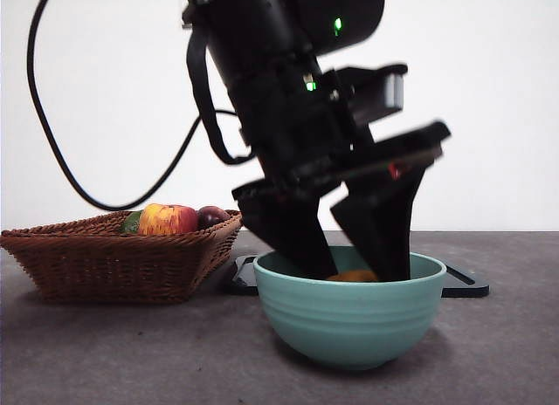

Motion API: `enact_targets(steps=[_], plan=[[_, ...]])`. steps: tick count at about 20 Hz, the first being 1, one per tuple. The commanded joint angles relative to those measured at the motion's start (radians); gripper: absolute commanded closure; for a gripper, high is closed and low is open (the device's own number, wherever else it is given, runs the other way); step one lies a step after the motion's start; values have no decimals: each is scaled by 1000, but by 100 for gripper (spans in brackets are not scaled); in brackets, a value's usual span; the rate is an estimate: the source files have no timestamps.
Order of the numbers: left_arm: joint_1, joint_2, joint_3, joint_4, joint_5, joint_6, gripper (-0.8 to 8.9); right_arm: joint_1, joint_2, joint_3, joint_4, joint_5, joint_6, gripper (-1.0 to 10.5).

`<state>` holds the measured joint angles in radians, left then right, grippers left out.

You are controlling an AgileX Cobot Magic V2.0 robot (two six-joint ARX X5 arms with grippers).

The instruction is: Pick up the wifruite, put it on the bowl, pick up the plate, put it on desk

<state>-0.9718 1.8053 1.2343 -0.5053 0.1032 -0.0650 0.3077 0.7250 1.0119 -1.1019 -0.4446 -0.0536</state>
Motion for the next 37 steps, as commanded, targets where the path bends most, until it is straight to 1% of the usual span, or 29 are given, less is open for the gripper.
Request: enact_targets(steps=[1,5,11,15,21,23,25,28,31,34,37], plan=[[-12,-8,18,-8,-3,2,457,5,5,17,8,0,1,523],[-12,-68,18,-33,-3,-2,458,5,5,17,8,0,1,523],[23,-317,18,-29,-3,-8,460,5,5,17,8,0,1,523],[97,-502,18,-68,-3,-19,461,5,5,17,8,0,1,523],[290,-687,13,-199,5,-10,462,5,5,17,8,0,0,523],[340,-726,4,-241,51,8,466,5,5,17,9,0,0,523],[371,-760,-31,-249,91,12,466,5,6,17,10,1,0,523],[394,-814,-146,-241,157,11,466,5,6,17,10,1,0,523],[394,-859,-268,-232,287,11,466,5,6,17,10,0,0,523],[394,-872,-328,-248,427,13,470,5,6,17,10,0,0,523],[393,-872,-333,-269,503,21,470,5,6,17,10,0,0,523]])
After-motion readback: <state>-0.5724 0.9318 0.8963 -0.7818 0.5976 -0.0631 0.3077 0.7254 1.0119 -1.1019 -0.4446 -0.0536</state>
